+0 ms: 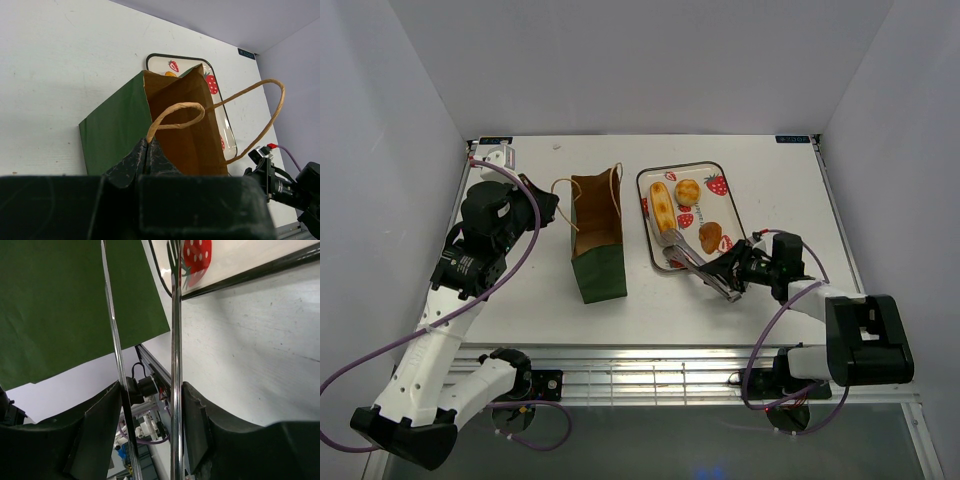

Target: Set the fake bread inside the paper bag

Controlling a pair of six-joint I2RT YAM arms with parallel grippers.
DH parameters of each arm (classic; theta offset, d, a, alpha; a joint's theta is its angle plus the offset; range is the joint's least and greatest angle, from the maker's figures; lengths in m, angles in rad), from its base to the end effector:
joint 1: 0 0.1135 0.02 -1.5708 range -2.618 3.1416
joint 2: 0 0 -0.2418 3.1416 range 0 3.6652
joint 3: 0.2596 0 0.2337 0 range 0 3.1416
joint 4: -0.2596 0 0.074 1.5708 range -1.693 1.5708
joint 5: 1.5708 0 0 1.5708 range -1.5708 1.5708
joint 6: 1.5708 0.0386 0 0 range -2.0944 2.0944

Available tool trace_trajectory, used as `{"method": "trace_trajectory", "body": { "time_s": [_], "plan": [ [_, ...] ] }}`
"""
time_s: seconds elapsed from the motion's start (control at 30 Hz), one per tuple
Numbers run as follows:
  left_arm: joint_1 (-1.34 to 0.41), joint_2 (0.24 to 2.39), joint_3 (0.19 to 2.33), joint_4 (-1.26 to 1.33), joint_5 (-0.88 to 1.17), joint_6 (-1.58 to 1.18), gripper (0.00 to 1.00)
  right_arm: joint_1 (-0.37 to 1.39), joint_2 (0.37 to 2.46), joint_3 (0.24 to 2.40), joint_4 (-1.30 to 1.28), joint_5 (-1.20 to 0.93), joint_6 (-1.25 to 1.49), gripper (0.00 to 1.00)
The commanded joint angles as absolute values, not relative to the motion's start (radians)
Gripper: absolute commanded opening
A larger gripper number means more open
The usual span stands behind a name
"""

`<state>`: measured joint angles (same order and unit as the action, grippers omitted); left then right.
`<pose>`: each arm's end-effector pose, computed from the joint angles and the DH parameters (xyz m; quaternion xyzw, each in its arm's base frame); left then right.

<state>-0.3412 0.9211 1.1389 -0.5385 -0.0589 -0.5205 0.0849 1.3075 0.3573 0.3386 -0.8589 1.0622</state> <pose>0.1780 -0.0608 0.3779 -0.0897 0.8058 -0.2226 0.5414 0.2152 0.0476 0.1411 0.2090 0.8024 0.5379 0.1520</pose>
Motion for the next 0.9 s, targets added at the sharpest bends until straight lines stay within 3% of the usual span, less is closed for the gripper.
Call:
{"method": "trace_trajectory", "body": {
  "time_s": [0.0, 0.47, 0.87],
  "plan": [
    [-0.334, 0.904, 1.140, -0.540, -0.051, -0.520, 0.00, 0.087, 1.345, 0.380, 0.409, -0.838, 1.078, 0.56],
    [-0.334, 0.908, 1.157, -0.548, -0.060, -0.509, 0.00, 0.103, 1.430, 0.460, 0.396, -0.784, 0.988, 0.55],
    [-0.334, 0.916, 1.161, -0.548, -0.057, -0.509, 0.00, 0.112, 1.511, 0.525, 0.408, -0.767, 0.948, 0.48]
  ]
}}
